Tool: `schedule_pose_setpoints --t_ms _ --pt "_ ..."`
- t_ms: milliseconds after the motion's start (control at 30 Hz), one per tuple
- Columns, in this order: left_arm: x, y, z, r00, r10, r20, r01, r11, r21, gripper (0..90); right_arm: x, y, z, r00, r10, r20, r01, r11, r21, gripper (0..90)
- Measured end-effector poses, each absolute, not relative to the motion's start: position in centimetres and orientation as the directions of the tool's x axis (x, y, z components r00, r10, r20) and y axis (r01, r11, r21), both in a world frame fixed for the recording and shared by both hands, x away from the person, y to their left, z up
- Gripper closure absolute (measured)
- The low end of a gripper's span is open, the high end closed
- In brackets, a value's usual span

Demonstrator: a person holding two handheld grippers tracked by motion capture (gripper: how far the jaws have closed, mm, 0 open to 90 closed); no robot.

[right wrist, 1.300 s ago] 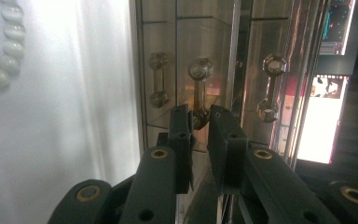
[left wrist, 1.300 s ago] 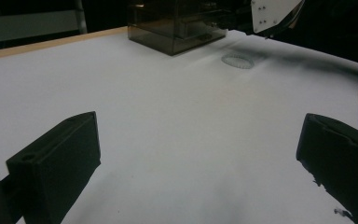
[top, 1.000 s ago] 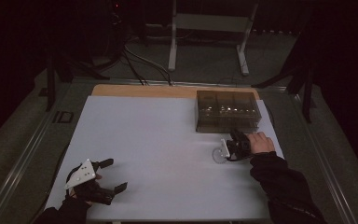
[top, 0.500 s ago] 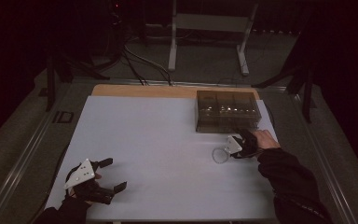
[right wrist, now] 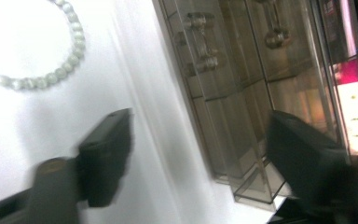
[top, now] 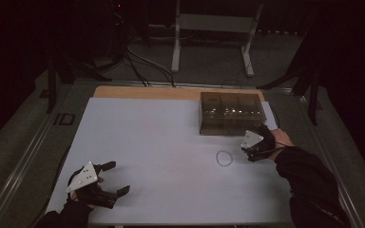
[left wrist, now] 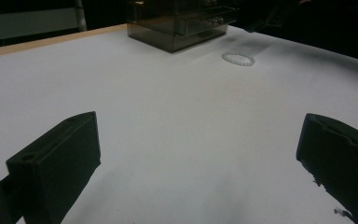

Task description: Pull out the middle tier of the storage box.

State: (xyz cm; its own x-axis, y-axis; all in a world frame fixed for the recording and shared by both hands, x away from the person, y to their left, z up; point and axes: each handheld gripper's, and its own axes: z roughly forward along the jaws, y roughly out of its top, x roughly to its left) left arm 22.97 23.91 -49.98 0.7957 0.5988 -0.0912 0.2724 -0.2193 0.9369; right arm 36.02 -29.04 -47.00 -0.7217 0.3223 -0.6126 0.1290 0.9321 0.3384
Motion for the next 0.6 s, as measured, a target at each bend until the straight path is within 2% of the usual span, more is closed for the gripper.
schedule_pose_setpoints --t_ms 33,67,100,133,267,433,467,600 --pt "23.0 23.9 -50.0 0.796 0.599 -0.091 0.272 -0.219 0.937 1.1 36.0 -29.0 -47.0 -0.722 0.322 -0.613 0.129 0.932 0.338 16.8" --pt "23.0 23.9 -50.0 0.796 0.598 -0.092 0.274 -0.221 0.936 1.1 36.1 -29.2 -46.8 -0.734 0.349 -0.583 0.156 0.921 0.356 10.7" --pt "23.0 23.9 -50.0 0.796 0.598 -0.092 0.274 -0.221 0.936 1.1 36.1 -29.2 -46.8 -0.734 0.349 -0.583 0.156 0.921 0.356 10.7" --pt "23.0 23.9 -49.9 0.796 0.598 -0.090 0.272 -0.220 0.937 1.1 36.2 -29.5 -46.7 -0.746 0.360 -0.560 0.173 0.917 0.359 7.0" --pt "22.9 23.9 -50.0 0.797 0.597 -0.087 0.269 -0.223 0.937 1.1 36.3 -29.9 -46.5 -0.761 0.391 -0.517 0.199 0.900 0.388 3.7" --pt "22.9 23.9 -50.0 0.798 0.597 -0.083 0.266 -0.224 0.938 1.1 36.7 -30.1 -46.8 -0.780 0.415 -0.469 0.234 0.887 0.397 3.4" --pt "22.9 23.9 -49.9 0.799 0.596 -0.082 0.263 -0.224 0.938 1.1 36.7 -30.2 -46.9 -0.782 0.401 -0.477 0.203 0.888 0.413 5.7" --pt "22.9 23.9 -50.0 0.797 0.598 -0.088 0.270 -0.222 0.937 1.1 36.7 -30.4 -46.6 -0.789 0.371 -0.490 0.158 0.893 0.421 5.8"
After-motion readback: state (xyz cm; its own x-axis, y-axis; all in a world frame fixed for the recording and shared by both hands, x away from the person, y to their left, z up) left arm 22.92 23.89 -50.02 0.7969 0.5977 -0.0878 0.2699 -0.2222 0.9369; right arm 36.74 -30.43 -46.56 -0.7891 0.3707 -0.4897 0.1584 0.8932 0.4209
